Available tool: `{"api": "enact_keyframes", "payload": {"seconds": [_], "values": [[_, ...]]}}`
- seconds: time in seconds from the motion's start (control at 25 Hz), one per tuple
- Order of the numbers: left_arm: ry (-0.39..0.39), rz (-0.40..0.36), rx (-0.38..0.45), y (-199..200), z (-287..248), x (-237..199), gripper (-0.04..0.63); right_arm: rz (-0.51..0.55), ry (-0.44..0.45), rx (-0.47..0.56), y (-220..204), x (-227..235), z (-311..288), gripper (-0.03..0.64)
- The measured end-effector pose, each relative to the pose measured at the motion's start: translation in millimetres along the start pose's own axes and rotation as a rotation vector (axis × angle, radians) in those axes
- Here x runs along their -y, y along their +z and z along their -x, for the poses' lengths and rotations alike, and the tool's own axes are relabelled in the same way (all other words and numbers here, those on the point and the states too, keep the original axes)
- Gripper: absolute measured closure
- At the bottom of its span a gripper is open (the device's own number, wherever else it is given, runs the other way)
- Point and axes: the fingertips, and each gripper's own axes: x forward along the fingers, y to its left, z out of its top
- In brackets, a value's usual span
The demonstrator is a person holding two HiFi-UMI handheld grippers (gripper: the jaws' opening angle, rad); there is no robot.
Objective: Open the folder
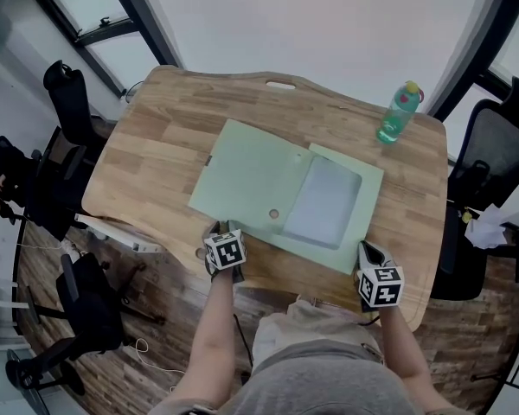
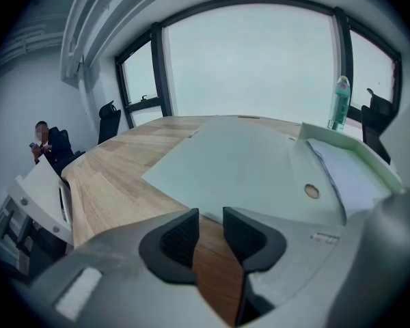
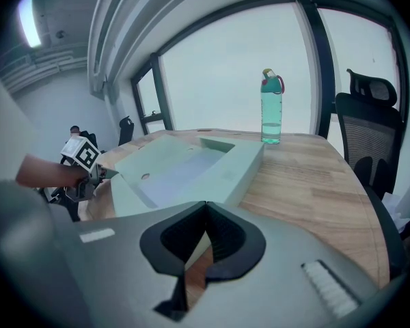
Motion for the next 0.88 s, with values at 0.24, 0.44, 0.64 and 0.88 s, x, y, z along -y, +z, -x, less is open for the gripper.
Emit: {"api": "enact_keyframes", "payload": {"seconds": [0.24,0.44,0.64,0.88], "values": [[-0.007,0.017,0.001,0,-1,0,0.474,0.008,-0.015,0.007,0,0,0,0.616],[-0.019,0.040,0.057,10,17,-1,0.474,0.026,-0.035,0.008,0,0,2,0.617],[-0.053,0.093,0.128,26,38,2,0.476,0.031,-0.041,-0.002,-3,-8,7,0.617],[-0.118,0.118,0.193,37,71,14,0.483,0.040,-0.008,0.057,8,-33,25,0.617]]}}
